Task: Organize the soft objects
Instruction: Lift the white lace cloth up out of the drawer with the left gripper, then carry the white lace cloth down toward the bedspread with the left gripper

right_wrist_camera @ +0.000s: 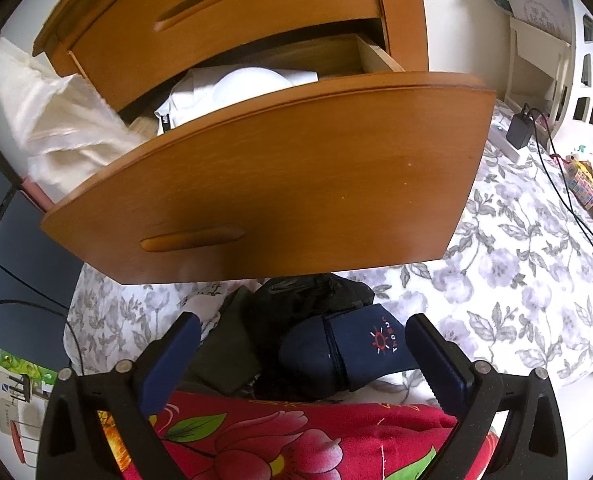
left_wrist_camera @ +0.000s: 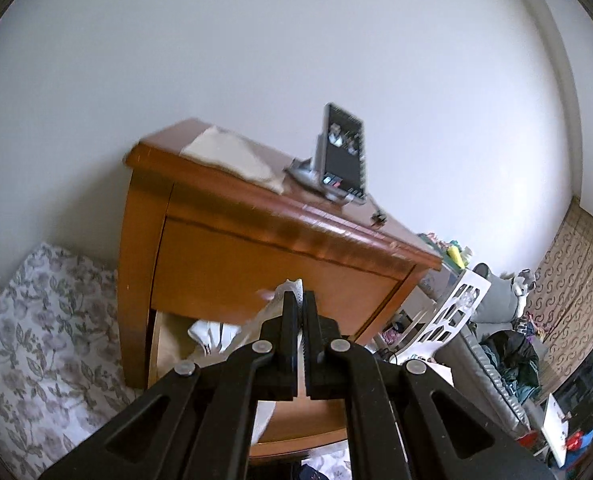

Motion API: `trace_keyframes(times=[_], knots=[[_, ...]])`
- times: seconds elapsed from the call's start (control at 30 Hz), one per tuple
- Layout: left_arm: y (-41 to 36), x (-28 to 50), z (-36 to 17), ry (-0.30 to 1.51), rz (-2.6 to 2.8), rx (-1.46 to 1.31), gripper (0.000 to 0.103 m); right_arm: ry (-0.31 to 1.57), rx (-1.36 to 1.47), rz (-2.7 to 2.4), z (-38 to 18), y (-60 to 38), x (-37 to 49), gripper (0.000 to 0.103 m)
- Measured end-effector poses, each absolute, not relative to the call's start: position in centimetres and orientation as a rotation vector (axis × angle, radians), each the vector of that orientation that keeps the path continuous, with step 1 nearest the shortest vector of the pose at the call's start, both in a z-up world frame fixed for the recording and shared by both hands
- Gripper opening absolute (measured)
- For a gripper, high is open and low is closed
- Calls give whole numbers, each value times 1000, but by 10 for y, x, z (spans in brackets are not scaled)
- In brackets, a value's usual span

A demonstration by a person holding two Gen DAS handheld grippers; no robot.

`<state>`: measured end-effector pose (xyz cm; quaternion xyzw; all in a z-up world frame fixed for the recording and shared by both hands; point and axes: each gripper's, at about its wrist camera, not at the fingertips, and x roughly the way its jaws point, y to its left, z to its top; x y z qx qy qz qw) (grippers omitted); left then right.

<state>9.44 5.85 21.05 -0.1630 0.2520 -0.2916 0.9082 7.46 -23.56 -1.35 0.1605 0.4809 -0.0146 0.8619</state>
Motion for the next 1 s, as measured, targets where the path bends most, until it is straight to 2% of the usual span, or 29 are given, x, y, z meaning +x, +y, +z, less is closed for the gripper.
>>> trace_keyframes(times=[0.57,1.0], knots=[[50,16,293,313,-712,-245,1,1005,340,-31,-13,-236,73,103],[51,-52,324,214,-786,-185,1,1002,340,-33,-12,-237,72,103]])
